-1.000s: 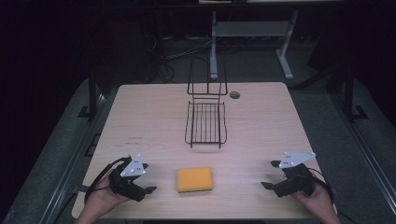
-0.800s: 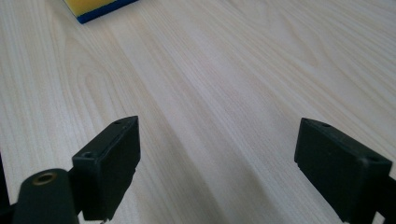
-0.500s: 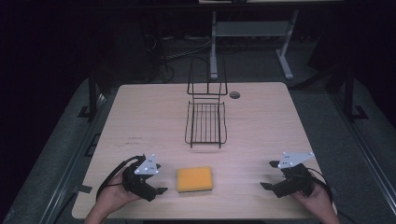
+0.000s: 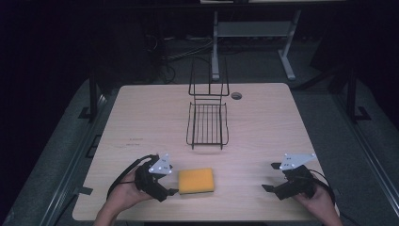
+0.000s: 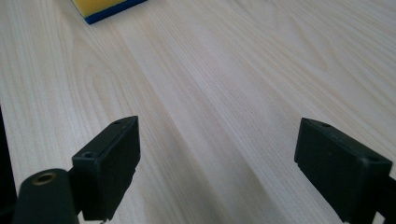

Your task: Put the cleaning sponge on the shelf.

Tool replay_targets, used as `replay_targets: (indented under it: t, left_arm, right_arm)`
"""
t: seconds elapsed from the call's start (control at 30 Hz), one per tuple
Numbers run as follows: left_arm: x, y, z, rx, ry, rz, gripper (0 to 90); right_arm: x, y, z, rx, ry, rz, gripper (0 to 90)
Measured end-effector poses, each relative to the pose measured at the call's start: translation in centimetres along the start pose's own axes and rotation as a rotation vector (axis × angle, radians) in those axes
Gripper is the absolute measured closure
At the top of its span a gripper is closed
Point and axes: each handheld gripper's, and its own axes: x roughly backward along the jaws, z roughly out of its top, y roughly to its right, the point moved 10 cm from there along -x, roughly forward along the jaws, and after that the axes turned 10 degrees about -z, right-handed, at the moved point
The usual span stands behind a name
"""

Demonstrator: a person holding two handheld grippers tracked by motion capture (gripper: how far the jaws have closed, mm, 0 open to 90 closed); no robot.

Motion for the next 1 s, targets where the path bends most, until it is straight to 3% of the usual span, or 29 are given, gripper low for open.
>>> replay_targets:
  t: [1.0]
  left_arm:
    - [-2.3, -0.4, 2.3, -0.039, -0.060, -0.018, 18.0]
  right_arm:
    - [0.0, -0.4, 0.2, 0.005, -0.004, 0.014, 13.9]
